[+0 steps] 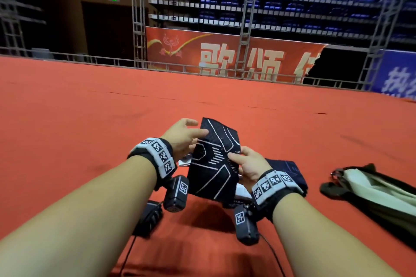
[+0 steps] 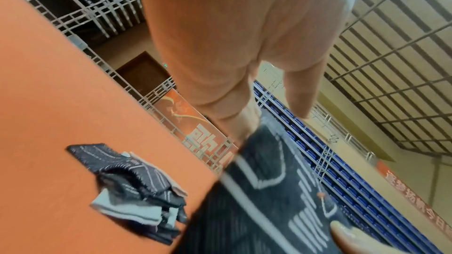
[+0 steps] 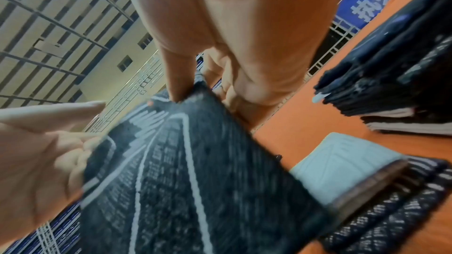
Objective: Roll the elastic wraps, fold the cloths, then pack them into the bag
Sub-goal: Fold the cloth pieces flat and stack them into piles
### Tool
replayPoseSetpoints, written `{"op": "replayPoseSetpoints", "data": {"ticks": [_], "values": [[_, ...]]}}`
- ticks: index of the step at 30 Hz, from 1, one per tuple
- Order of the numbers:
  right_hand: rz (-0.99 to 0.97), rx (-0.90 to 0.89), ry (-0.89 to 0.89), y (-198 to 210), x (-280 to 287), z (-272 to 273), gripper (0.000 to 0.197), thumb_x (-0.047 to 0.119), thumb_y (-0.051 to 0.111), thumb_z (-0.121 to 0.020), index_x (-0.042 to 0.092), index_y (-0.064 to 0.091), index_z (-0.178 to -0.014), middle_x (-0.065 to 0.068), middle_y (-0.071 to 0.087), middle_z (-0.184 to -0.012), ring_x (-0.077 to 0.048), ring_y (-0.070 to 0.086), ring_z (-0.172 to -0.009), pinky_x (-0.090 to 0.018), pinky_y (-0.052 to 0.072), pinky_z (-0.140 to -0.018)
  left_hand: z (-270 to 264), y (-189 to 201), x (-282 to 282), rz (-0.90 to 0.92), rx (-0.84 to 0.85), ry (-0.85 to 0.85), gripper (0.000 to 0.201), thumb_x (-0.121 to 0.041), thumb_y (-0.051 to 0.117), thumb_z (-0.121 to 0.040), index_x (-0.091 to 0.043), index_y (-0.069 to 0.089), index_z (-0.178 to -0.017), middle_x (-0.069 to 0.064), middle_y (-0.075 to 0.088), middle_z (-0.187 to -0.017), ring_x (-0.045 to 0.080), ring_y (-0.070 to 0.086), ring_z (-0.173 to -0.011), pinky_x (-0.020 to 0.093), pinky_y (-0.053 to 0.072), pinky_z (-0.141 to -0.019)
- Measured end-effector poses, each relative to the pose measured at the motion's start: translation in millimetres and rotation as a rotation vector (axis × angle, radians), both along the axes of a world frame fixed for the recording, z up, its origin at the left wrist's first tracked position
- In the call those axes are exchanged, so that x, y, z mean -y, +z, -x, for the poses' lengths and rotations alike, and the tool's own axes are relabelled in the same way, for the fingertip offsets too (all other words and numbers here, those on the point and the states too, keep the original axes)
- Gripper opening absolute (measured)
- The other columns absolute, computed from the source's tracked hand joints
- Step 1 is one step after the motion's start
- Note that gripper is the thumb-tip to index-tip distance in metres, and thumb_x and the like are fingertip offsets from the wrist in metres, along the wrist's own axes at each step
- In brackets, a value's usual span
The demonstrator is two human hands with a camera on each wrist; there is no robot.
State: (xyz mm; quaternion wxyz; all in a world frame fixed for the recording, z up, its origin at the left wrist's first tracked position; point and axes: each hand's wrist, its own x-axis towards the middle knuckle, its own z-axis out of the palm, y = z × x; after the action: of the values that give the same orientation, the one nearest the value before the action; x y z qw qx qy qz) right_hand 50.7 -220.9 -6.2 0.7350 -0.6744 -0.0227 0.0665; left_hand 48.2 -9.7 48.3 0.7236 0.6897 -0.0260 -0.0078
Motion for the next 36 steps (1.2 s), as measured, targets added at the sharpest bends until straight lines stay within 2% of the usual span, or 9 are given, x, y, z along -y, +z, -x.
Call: {"op": "replayPoseSetpoints", "data": {"ticks": [3, 8, 13, 17, 20, 23, 25, 32, 36], "values": [[0.136, 0.039, -0.084, -3.6, 11.6, 7.1, 0.021, 0.019, 0.079, -0.075, 0.021, 0.069, -0.093, -0.022, 0.074, -0.098, -0.041, 0.072, -0.092, -0.061, 0.057, -0.086, 13.1, -14.3, 6.9, -0.165, -0.121, -0.172, 0.041, 0.000, 0.070, -0.089, -0.006, 0.054, -0.127, 0.016, 0.067, -0.109, 0.031, 0.062, -0.089, 0.039, 0.056, -0.068], [0.337, 0.062, -0.083, -15.4, 25.1, 18.3, 0.016, 0.025, 0.077, -0.080, 0.024, 0.069, -0.094, -0.008, 0.077, -0.092, -0.028, 0.075, -0.085, -0.044, 0.061, -0.081, 21.2, -34.0, 12.1, -0.224, -0.131, -0.165, 0.051, 0.010, 0.064, -0.090, -0.023, 0.051, -0.126, 0.020, 0.066, -0.115, 0.030, 0.073, -0.080, 0.044, 0.060, -0.067], [0.354, 0.022, -0.069, -32.8, 26.8, 19.4, 0.013, 0.010, 0.072, -0.088, 0.015, 0.065, -0.097, -0.012, 0.076, -0.094, -0.032, 0.074, -0.089, -0.050, 0.060, -0.085, 31.1, -43.7, 18.4, -0.228, -0.066, -0.126, 0.042, 0.017, 0.056, -0.092, -0.020, 0.050, -0.110, -0.005, 0.062, -0.055, 0.010, 0.062, -0.043, 0.026, 0.051, -0.041], [0.506, -0.050, -0.043, -53.0, 26.2, 20.0, 0.028, 0.024, 0.077, -0.069, 0.011, 0.059, -0.087, -0.012, 0.073, -0.081, -0.032, 0.072, -0.075, -0.046, 0.060, -0.074, 29.1, -70.0, 12.4, -0.278, -0.182, -0.046, 0.036, 0.014, 0.058, -0.092, -0.012, 0.050, -0.114, 0.015, 0.065, -0.086, 0.027, 0.068, -0.057, 0.041, 0.059, -0.058], [0.713, -0.107, 0.043, -84.8, 34.1, 19.5, 0.025, 0.020, 0.069, -0.064, 0.016, 0.053, -0.084, -0.010, 0.061, -0.071, -0.025, 0.058, -0.057, -0.043, 0.058, -0.058, 30.6, -91.8, 1.5, -0.698, -0.165, -0.047, 0.026, 0.000, 0.064, -0.091, -0.019, 0.055, -0.106, 0.009, 0.063, -0.100, 0.021, 0.062, -0.063, 0.033, 0.057, -0.061], [0.791, -0.087, 0.087, -103.2, 40.4, 22.5, 0.022, 0.007, 0.060, -0.067, 0.020, 0.065, -0.084, -0.006, 0.065, -0.073, -0.026, 0.063, -0.060, -0.051, 0.061, -0.072, 35.0, -108.5, -6.0, -0.940, -0.120, -0.161, 0.029, 0.002, 0.068, -0.082, -0.021, 0.069, -0.100, -0.005, 0.067, -0.087, 0.009, 0.063, -0.066, 0.025, 0.057, -0.062], [0.847, -0.054, 0.084, -102.0, 40.0, 31.7, 0.036, -0.003, 0.053, -0.073, 0.026, 0.072, -0.080, -0.003, 0.070, -0.073, -0.021, 0.062, -0.059, -0.034, 0.058, -0.067, 38.3, -117.2, -4.7, -1.032, -0.100, -0.280, 0.033, 0.005, 0.065, -0.080, -0.026, 0.070, -0.091, -0.008, 0.068, -0.083, -0.001, 0.058, -0.058, 0.016, 0.050, -0.060], [0.874, -0.083, 0.171, -118.1, 51.0, 32.7, 0.044, -0.006, 0.060, -0.082, 0.035, 0.077, -0.086, 0.013, 0.071, -0.104, -0.007, 0.063, -0.105, -0.002, 0.040, -0.074, 36.9, -143.2, 9.1, -1.193, -0.060, -0.425, 0.044, 0.000, 0.070, -0.082, -0.031, 0.076, -0.112, -0.009, 0.073, -0.105, 0.005, 0.060, -0.083, 0.018, 0.049, -0.081], [0.823, -0.092, 0.210, -122.4, 56.8, 30.1, 0.043, -0.012, 0.060, -0.080, 0.025, 0.077, -0.094, 0.012, 0.068, -0.100, -0.002, 0.060, -0.093, -0.005, 0.040, -0.072, 29.0, -151.6, 10.0, -1.181, -0.088, -0.413, 0.043, -0.001, 0.073, -0.081, -0.036, 0.074, -0.106, -0.015, 0.066, -0.092, 0.008, 0.062, -0.089, 0.018, 0.049, -0.084]]}}
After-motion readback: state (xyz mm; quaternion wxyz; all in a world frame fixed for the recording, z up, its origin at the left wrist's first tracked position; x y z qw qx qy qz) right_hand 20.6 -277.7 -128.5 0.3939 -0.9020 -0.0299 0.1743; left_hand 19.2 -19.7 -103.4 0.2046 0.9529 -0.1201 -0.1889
